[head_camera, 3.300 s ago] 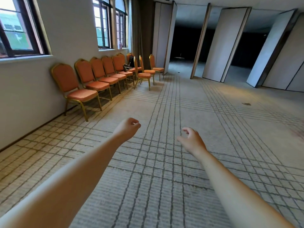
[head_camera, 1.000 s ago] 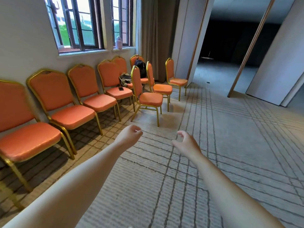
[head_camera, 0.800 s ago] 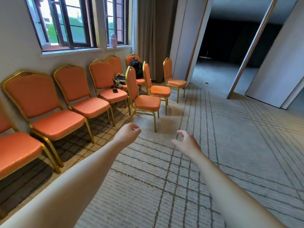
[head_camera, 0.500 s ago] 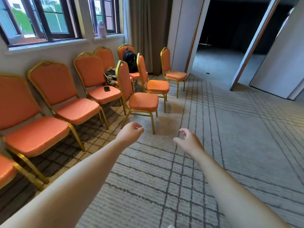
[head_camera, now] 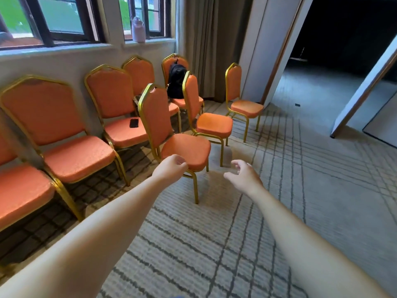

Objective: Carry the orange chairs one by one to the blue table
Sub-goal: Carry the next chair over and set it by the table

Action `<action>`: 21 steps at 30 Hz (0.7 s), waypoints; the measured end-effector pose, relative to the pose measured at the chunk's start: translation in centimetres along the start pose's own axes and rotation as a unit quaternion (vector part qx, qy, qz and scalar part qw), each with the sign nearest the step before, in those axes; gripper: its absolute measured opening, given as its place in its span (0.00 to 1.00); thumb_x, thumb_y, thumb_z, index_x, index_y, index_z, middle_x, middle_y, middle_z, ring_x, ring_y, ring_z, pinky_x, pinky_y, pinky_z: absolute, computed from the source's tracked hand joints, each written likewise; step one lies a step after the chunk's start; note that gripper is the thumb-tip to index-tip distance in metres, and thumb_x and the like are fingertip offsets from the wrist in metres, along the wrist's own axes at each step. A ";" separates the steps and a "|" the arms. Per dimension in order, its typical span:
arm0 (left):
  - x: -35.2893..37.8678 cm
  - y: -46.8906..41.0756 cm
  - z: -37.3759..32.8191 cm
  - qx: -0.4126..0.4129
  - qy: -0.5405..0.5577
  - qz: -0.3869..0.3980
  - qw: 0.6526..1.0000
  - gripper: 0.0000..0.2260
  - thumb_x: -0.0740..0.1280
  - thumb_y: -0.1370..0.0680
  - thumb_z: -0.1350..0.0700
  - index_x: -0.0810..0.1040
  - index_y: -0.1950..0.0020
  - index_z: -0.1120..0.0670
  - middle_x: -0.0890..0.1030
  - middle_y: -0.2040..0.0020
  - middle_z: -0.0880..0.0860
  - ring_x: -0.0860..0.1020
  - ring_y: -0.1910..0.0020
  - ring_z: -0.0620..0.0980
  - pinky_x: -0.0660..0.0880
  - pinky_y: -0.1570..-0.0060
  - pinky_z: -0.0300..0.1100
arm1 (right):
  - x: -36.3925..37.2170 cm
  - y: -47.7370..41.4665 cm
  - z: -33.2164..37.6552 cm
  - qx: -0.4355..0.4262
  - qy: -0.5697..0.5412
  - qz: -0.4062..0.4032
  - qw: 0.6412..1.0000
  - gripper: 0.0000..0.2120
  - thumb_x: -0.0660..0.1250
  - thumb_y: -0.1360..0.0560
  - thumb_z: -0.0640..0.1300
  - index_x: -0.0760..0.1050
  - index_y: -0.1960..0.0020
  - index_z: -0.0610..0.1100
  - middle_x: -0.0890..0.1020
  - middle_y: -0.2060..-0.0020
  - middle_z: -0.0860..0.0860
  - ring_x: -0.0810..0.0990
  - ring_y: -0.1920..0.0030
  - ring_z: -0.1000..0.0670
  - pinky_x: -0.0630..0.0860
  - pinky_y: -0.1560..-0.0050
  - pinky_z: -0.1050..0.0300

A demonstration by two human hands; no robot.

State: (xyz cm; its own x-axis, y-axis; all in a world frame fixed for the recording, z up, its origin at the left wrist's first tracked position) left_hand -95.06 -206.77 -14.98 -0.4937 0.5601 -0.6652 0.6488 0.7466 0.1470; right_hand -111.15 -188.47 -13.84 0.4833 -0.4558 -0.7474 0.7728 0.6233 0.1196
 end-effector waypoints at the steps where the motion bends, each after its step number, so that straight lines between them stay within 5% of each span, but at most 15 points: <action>1: 0.4 -2.5 -0.4 -0.006 0.006 -0.004 1.000 0.16 0.63 0.21 0.49 0.76 0.35 0.53 0.79 0.40 0.51 0.78 0.46 0.47 0.77 0.46 0.44 | -0.2 -2.6 0.0 -0.002 0.001 0.006 1.000 0.29 0.68 0.25 0.53 0.66 0.27 0.50 0.67 0.28 0.50 0.71 0.32 0.48 0.71 0.39 0.50; 5: 2.5 -13.7 -2.5 -0.011 0.020 -0.007 1.000 0.17 0.63 0.21 0.49 0.76 0.35 0.53 0.78 0.39 0.51 0.77 0.50 0.44 0.74 0.58 0.37 | -0.4 -14.3 0.1 -0.021 0.004 0.027 0.999 0.29 0.68 0.25 0.52 0.66 0.27 0.49 0.67 0.28 0.48 0.71 0.32 0.48 0.71 0.37 0.50; 15: 3.1 -39.6 -6.8 -0.024 0.032 -0.047 0.998 0.15 0.62 0.19 0.51 0.76 0.35 0.55 0.78 0.39 0.53 0.78 0.47 0.49 0.77 0.48 0.44 | 0.5 -40.8 3.5 -0.055 0.011 0.070 0.996 0.26 0.67 0.24 0.51 0.67 0.28 0.50 0.69 0.30 0.48 0.74 0.40 0.49 0.72 0.48 0.55; 21: 4.0 -50.8 -7.5 -0.048 0.019 -0.061 0.997 0.16 0.62 0.21 0.49 0.77 0.36 0.53 0.80 0.39 0.53 0.79 0.48 0.48 0.79 0.46 0.47 | 1.3 -53.5 3.3 -0.053 0.005 0.109 0.993 0.27 0.68 0.25 0.50 0.67 0.28 0.50 0.68 0.30 0.48 0.71 0.34 0.48 0.72 0.38 0.50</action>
State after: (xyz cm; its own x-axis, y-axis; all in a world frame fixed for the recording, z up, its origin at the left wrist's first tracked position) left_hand -134.34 -239.78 -19.68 -0.5887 0.4746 -0.6543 0.5249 0.8400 0.1370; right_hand -150.52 -224.55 -19.03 0.6300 -0.2962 -0.7179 0.6019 0.7704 0.2103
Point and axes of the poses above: each hand's wrist, its own y-axis away from the middle knuckle, its own x-axis out of the palm, z = x × y, the point moved 10 cm from there along -y, towards the middle knuckle
